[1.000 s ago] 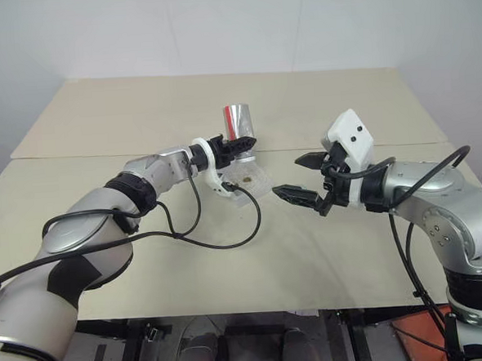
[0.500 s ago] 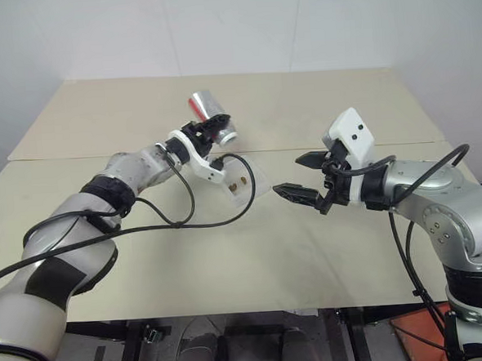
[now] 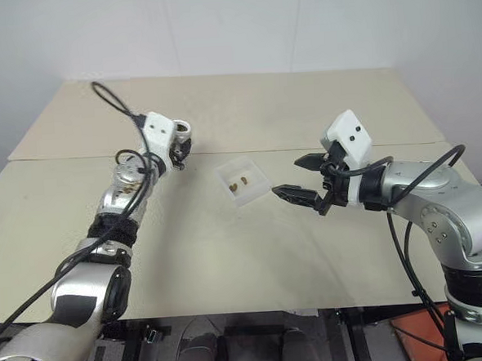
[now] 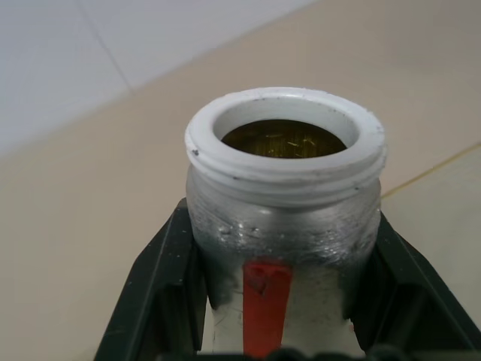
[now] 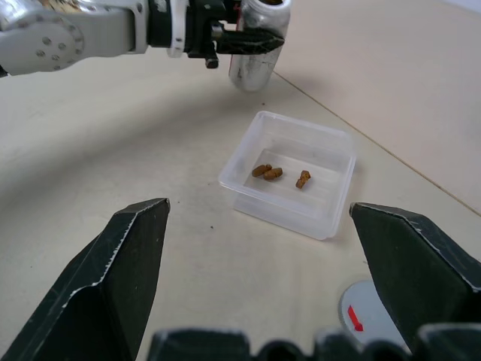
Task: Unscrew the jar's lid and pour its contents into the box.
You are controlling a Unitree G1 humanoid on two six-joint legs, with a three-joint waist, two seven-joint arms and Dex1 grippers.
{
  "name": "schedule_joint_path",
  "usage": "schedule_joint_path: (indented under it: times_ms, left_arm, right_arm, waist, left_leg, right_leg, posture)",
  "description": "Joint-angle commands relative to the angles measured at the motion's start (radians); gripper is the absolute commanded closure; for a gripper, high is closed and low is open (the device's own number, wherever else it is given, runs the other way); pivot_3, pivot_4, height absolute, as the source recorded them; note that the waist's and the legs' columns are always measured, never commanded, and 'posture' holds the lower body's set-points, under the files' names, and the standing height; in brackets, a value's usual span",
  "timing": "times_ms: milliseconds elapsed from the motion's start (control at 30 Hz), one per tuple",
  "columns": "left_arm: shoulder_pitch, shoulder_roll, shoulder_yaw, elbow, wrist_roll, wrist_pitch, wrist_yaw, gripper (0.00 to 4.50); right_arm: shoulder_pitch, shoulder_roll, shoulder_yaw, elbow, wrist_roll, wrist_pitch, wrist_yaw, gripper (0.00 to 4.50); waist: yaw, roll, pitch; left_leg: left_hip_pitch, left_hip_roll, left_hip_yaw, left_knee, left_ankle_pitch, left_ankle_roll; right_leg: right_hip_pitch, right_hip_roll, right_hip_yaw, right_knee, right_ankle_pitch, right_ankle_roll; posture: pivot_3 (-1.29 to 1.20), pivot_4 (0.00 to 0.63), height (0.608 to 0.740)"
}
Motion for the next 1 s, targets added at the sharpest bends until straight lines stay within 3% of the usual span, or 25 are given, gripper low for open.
schedule_joint_path:
  times_ms: [33,400,667,1000]
  left_arm:
    - [0.039,-0.018,0.062,-0.111,-0.093,0.053,-0.026,2.44]
    - [0.14,-0.055,0.046,-0.099,-0.1,-0.02,-0.064,2.44]
    - [0.186,-0.019,0.037,-0.19,-0.088,0.033,-0.058,0.02]
    - [0.323,0.048,0.025,-0.414,-0.109,0.125,-0.129,0.02]
  right_arm:
    - [-0.009,0.001,-0.027,-0.028,0.02,-0.006,0.0,0.04]
    - [-0.005,0.005,-0.039,-0.048,0.037,0.002,-0.012,0.04]
    - [0.008,-0.002,-0.044,-0.063,0.059,0.006,-0.027,0.0]
    - [0.015,-0.005,-0.042,-0.073,0.063,0.015,-0.029,0.0]
  waist:
    - [0.0,0.0,0.0]
    - [0.007,0.0,0.0]
    - [0.006,0.0,0.0]
    - [0.004,0.0,0.0]
  left_leg:
    - [0.0,0.0,0.0,0.0,0.0,0.0]
    - [0.003,0.0,0.0,0.0,0.0,0.0]
    - [0.004,0.0,0.0,-0.001,0.0,0.0]
    - [0.004,0.0,0.0,-0.001,0.0,0.0]
  right_leg:
    - [0.001,0.0,0.0,0.0,0.0,0.0]
    - [0.004,0.0,0.0,-0.001,0.0,0.0]
    - [0.004,0.0,0.0,-0.001,0.0,0.0]
    - [0.005,0.0,0.0,-0.001,0.0,0.0]
  posture:
    - [0.0,0.15,0.74]
    - [0.0,0.15,0.74]
    - [0.0,0.15,0.74]
    - [0.0,0.15,0.74]
